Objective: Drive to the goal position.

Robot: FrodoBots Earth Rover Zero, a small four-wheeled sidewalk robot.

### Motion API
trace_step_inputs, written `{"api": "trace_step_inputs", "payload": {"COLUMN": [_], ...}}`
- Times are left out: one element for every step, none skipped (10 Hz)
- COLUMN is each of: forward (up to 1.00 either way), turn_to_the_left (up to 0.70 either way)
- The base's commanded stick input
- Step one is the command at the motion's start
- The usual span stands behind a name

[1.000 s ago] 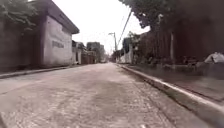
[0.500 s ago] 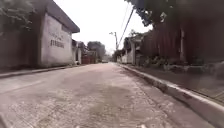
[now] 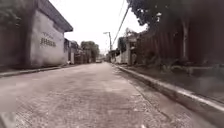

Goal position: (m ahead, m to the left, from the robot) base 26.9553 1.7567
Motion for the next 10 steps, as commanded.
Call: {"api": "trace_step_inputs", "payload": {"forward": [1.00,1.00,1.00,1.00,1.00,1.00,1.00,1.00,1.00,1.00], "turn_to_the_left": [0.00,0.00,0.00,0.00,0.00,0.00,0.00,0.00,0.00,0.00]}}
